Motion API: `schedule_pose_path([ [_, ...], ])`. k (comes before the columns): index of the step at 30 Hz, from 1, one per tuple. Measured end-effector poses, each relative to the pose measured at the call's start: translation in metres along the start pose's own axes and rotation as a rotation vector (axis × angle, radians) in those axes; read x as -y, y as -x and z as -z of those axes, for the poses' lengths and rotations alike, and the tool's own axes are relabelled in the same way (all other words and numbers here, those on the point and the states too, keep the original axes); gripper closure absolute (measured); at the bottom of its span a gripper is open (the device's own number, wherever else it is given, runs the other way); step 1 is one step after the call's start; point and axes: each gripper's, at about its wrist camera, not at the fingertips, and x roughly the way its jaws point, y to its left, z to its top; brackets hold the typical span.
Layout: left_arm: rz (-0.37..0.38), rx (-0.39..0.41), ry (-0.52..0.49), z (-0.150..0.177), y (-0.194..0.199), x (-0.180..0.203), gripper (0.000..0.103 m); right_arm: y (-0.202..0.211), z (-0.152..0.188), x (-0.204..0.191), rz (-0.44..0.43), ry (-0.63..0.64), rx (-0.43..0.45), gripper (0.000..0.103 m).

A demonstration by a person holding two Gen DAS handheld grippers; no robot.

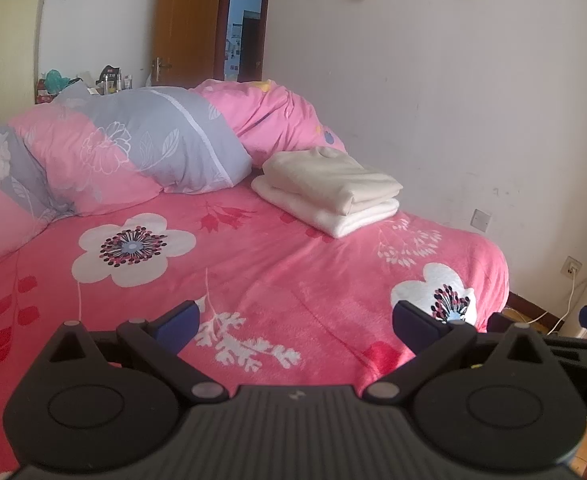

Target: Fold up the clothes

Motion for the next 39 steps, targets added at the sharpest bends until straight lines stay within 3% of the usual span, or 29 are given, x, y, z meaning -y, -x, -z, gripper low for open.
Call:
schedule_pose_path([
  [39,-0.003,0.002,-0.002,0.0011,0.0033,-0.0025,0.000,0.0034,0.0008,-0.0007,0.007,-0.001,0.000,0.001],
])
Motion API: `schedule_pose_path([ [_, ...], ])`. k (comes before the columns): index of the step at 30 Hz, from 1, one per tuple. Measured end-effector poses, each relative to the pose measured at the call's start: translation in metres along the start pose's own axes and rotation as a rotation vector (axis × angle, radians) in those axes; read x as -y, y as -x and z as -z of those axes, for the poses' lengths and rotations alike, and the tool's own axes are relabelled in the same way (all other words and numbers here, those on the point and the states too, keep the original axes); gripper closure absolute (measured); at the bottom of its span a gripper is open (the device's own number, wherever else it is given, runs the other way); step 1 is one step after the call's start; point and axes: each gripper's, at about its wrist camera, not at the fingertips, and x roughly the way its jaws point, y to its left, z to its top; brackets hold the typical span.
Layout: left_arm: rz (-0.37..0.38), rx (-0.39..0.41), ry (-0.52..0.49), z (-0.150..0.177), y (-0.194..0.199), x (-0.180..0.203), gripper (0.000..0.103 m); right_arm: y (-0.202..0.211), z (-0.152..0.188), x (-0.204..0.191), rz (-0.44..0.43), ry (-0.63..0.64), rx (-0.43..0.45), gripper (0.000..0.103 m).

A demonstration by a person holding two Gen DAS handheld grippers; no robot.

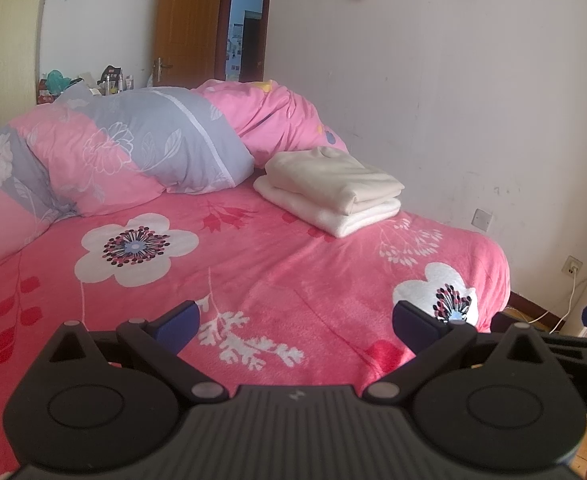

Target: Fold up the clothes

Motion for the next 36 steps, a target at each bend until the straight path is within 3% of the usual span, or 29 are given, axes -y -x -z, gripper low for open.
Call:
schedule_pose_path([
  [36,-0.008,0.000,0.008,-0.0003,-0.0042,-0.0051,0.000,-0.0016,-0.0019,-0.0067,-0.001,0.013,-0.006,0.001],
])
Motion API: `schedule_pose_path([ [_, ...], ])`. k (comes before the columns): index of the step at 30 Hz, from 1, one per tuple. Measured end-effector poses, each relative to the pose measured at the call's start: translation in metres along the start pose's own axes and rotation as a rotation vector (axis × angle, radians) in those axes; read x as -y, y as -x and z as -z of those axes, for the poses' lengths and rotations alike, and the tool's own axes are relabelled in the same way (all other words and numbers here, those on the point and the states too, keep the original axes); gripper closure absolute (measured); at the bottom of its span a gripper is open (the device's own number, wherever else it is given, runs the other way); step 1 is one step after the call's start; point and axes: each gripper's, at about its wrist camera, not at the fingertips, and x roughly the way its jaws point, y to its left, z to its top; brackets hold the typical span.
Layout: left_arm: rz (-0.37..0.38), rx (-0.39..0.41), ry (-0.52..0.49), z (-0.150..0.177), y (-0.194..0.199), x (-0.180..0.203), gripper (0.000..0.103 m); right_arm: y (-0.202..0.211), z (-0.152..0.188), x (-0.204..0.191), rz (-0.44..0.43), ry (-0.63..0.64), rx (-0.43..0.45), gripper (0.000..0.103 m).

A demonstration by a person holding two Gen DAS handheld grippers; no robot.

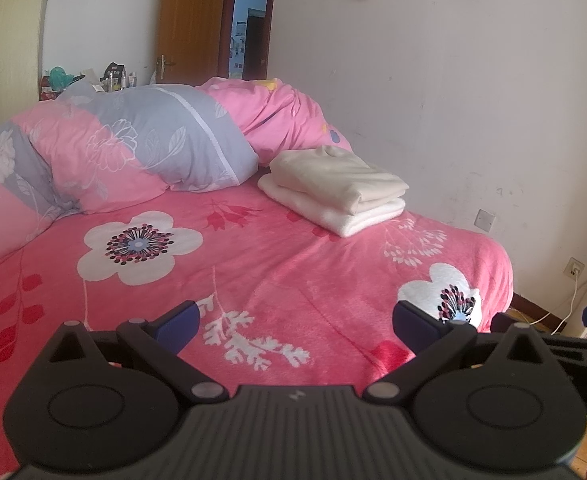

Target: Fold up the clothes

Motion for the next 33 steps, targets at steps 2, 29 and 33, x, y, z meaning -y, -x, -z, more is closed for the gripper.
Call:
schedule_pose_path([
  [2,0.000,-0.001,0.000,0.0000,0.0001,-0.0002,0.000,0.0002,0.0001,-0.0004,0.000,0.002,0.000,0.001],
  [29,0.002,-0.008,-0.005,0.0013,0.0024,0.0001,0.000,-0.0003,0.0006,0.0005,0.001,-0.002,0.000,0.001],
  [33,0.002,-0.010,-0.005,0.0012,0.0026,0.0001,0.000,0.0001,0.0011,0.0004,0.002,-0.002,0.000,0.001],
])
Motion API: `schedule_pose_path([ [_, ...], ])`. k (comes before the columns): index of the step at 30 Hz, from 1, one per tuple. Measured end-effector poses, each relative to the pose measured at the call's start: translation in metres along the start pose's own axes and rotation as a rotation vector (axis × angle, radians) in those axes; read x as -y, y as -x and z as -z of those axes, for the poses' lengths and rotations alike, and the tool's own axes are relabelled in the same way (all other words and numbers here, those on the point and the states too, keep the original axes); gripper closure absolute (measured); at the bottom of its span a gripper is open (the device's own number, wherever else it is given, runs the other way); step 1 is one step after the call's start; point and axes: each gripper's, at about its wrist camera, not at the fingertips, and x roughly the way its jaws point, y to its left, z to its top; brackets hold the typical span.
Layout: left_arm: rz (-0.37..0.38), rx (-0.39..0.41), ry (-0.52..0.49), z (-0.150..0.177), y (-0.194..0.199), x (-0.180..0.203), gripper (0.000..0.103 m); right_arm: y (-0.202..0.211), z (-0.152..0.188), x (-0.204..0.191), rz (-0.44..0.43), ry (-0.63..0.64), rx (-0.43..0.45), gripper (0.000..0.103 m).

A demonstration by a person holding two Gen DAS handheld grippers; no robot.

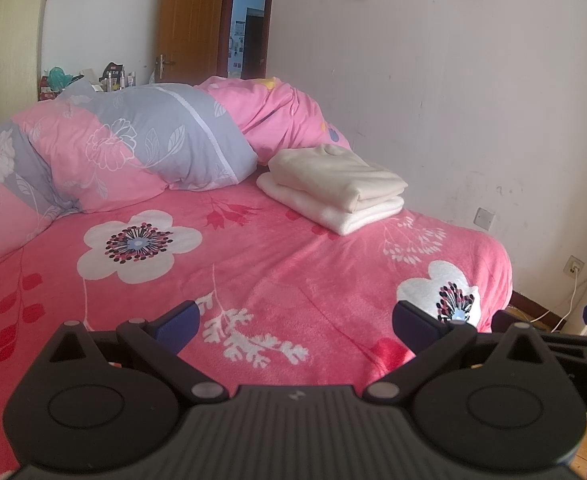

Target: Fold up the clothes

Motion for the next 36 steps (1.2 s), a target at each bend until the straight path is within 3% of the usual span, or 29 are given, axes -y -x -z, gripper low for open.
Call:
schedule_pose_path([
  [36,-0.004,0.001,-0.012,-0.0008,0.0028,0.0029,0.000,0.0026,0.0009,0.0046,-0.011,-0.009,0.003,0.001],
])
